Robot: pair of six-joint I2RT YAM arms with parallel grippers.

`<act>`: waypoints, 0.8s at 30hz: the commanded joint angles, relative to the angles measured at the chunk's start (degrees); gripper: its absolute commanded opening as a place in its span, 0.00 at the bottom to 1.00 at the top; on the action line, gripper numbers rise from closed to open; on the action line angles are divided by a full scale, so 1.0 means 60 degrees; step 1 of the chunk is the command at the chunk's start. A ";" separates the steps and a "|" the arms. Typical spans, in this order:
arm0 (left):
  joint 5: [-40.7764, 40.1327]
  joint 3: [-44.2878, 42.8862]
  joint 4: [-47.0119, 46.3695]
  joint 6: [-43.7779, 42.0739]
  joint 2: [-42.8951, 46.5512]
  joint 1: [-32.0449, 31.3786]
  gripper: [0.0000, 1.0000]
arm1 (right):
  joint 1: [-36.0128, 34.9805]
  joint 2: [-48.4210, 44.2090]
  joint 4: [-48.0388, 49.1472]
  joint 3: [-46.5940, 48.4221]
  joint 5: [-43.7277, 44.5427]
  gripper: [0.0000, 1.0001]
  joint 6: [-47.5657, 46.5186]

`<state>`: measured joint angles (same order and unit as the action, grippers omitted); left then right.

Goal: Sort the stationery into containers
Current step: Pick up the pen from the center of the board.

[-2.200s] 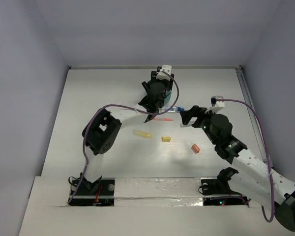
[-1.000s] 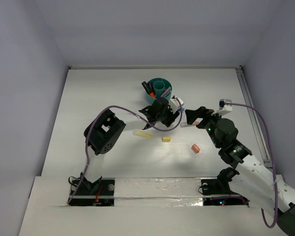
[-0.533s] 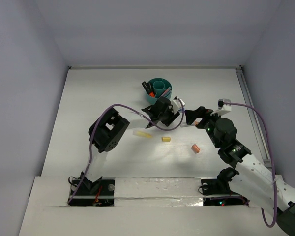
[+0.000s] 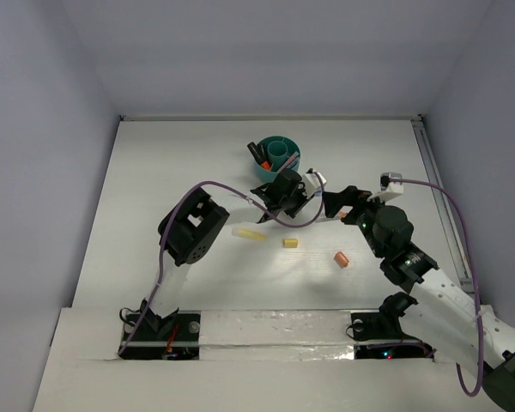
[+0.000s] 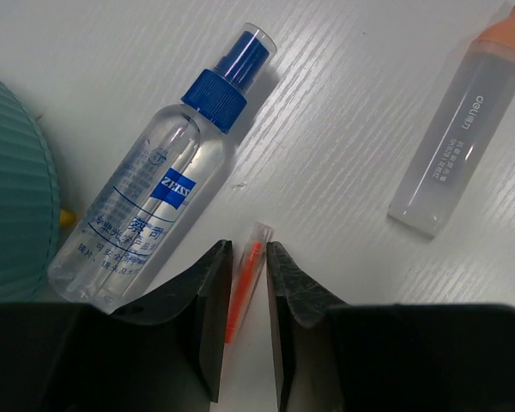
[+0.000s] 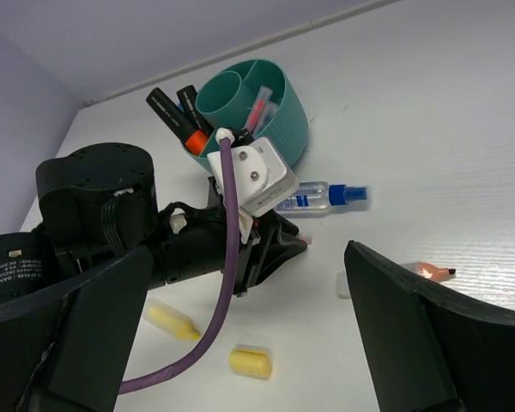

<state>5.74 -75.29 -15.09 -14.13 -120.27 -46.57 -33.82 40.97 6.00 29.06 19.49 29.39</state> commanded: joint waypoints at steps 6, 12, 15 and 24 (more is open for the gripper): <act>-0.0531 0.0053 0.0201 -0.0150 -0.0126 0.0041 0.05 | -0.0046 0.0056 0.0362 0.0167 0.0092 1.00 -0.0034; -0.0969 -0.0021 0.0332 -0.0106 -0.0039 0.0041 0.00 | -0.0046 0.0071 0.0377 0.0167 0.0078 1.00 -0.0034; -0.1424 0.0140 0.0260 -0.0106 0.0239 0.0041 0.00 | -0.0046 0.0173 0.0392 0.0181 0.0063 1.00 -0.0049; -0.2449 0.1576 -0.1554 0.0698 0.2494 -0.0047 0.00 | -0.0046 0.0174 0.0421 0.0167 0.0034 1.00 -0.0020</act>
<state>-5.08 -66.65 -17.69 -12.71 -113.36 -46.87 -33.82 42.19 6.02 29.06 19.46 29.39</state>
